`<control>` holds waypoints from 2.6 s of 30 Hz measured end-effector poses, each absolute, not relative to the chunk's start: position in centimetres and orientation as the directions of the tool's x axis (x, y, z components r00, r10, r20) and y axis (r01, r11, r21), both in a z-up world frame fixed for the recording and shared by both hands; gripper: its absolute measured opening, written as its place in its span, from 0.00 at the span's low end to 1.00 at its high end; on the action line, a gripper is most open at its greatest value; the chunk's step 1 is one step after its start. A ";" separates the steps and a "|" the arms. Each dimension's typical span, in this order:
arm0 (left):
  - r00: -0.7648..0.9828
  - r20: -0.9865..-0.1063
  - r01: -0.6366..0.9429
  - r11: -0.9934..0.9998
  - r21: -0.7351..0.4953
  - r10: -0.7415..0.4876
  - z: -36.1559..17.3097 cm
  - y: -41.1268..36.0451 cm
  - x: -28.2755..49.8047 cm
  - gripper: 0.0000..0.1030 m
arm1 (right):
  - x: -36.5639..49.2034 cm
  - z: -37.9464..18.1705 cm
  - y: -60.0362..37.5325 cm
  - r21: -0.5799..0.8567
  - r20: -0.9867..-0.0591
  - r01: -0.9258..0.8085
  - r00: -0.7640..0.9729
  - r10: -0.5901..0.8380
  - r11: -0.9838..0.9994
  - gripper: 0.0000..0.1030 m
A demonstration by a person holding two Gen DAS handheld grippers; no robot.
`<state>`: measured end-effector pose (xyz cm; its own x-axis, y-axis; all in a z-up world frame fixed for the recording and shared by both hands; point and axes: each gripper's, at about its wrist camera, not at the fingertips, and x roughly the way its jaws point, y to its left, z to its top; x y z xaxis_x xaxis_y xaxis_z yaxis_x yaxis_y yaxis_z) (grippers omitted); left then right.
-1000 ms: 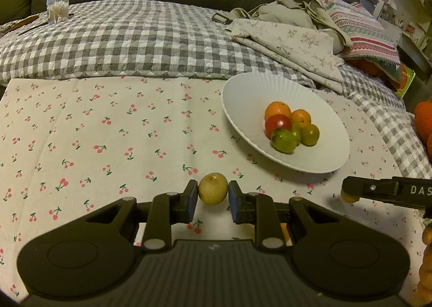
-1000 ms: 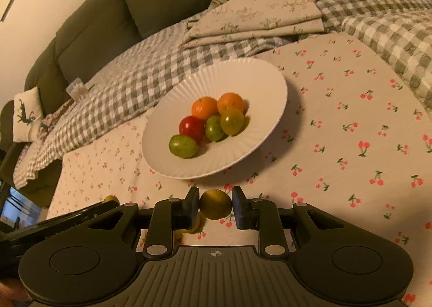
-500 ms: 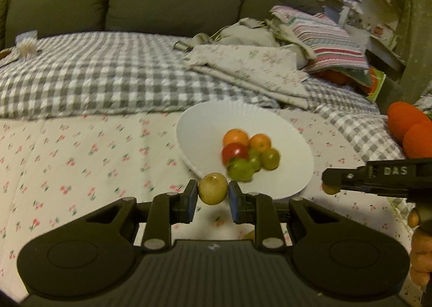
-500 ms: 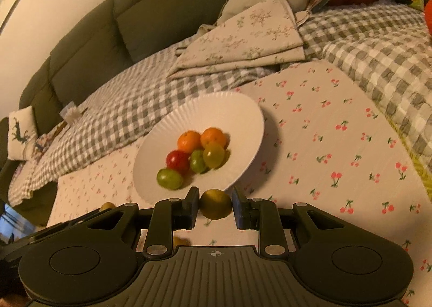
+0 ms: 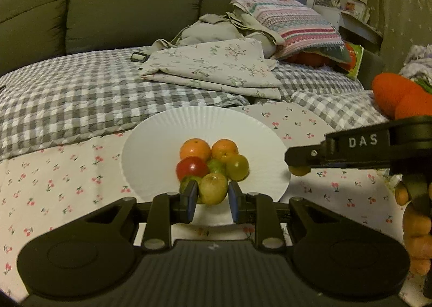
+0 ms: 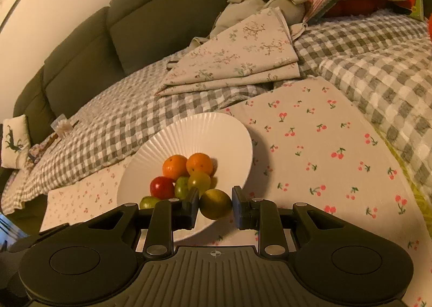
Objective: Organize fruits
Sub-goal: 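Carry both held fruits over the white bowl and open both tools, then move the left tool to the small orange on the cloth and grasp it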
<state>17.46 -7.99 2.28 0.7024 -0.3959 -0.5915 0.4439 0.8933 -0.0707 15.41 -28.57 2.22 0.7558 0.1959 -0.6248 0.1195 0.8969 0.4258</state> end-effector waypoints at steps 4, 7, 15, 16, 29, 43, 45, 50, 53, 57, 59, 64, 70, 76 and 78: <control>0.692 -0.609 0.454 0.890 -0.051 -0.387 1.4 -9.1 18.2 0.22 | 16.4 1.9 -28.8 0.418 -0.623 0.118 0.758 0.190 0.901 0.24; 0.686 -0.615 0.460 0.886 -0.047 -0.389 0.8 -9.7 18.5 0.22 | 17.1 1.4 -28.7 0.409 -0.630 0.112 0.753 0.192 0.906 0.24; 0.682 -0.614 0.481 0.876 -0.033 -0.398 0.6 -10.4 18.5 0.30 | 18.4 0.6 -28.1 0.403 -0.626 0.093 0.753 0.201 0.910 0.28; 0.682 -0.613 0.479 0.877 -0.036 -0.398 0.7 -10.5 18.6 0.33 | 18.4 0.6 -28.0 0.402 -0.624 0.091 0.756 0.200 0.911 0.29; 0.718 -0.591 0.362 0.922 -0.135 -0.369 2.8 -6.2 19.5 0.37 | 17.7 1.5 -29.7 0.440 -0.617 0.150 0.767 0.176 0.885 0.33; 0.704 -0.642 0.273 0.951 -0.148 -0.302 2.7 -3.3 18.4 0.43 | 15.5 3.2 -29.2 0.453 -0.602 0.115 0.771 0.208 0.884 0.45; 0.709 -0.644 0.275 0.954 -0.123 -0.287 2.8 -3.3 17.8 0.46 | 15.1 3.4 -28.9 0.450 -0.602 0.104 0.769 0.215 0.887 0.49; 0.701 -0.657 0.263 0.957 -0.124 -0.278 3.2 -2.8 16.3 0.52 | 14.0 4.2 -27.7 0.418 -0.611 0.067 0.759 0.226 0.906 0.53; 0.706 -0.661 0.262 0.961 -0.091 -0.255 3.4 -2.7 15.3 0.58 | 13.1 5.0 -27.0 0.401 -0.603 0.040 0.764 0.231 0.915 0.59; 0.710 -0.662 0.258 0.963 -0.071 -0.239 3.6 -2.5 14.2 0.61 | 12.2 5.7 -26.4 0.392 -0.600 0.026 0.765 0.234 0.920 0.63; 0.702 -0.673 0.245 0.966 -0.080 -0.234 3.7 -2.2 13.7 0.61 | 11.7 5.9 -26.1 0.396 -0.600 0.020 0.762 0.243 0.918 0.67; 0.699 -0.676 0.240 0.967 -0.088 -0.234 4.0 -1.6 12.3 0.63 | 10.2 6.6 -25.3 0.386 -0.591 -0.009 0.765 0.255 0.923 0.71; 0.694 -0.675 0.240 0.964 -0.112 -0.251 4.2 -1.1 10.8 0.65 | 8.9 7.0 -24.5 0.374 -0.594 -0.023 0.762 0.259 0.927 0.73; 0.654 -0.701 0.281 0.951 -0.126 -0.286 3.4 -1.5 9.3 0.69 | 7.7 7.0 -24.5 0.380 -0.598 -0.014 0.759 0.257 0.925 0.77; 0.631 -0.713 0.322 0.940 -0.116 -0.304 2.9 -2.2 8.9 0.69 | 7.2 6.9 -24.4 0.365 -0.601 -0.012 0.760 0.246 0.931 0.78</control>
<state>8.89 -2.16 2.88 0.6313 -0.3043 -0.7134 0.3221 0.9396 -0.1157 7.21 -24.40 6.89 0.7604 0.2460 -0.6010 -0.0124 0.9308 0.3653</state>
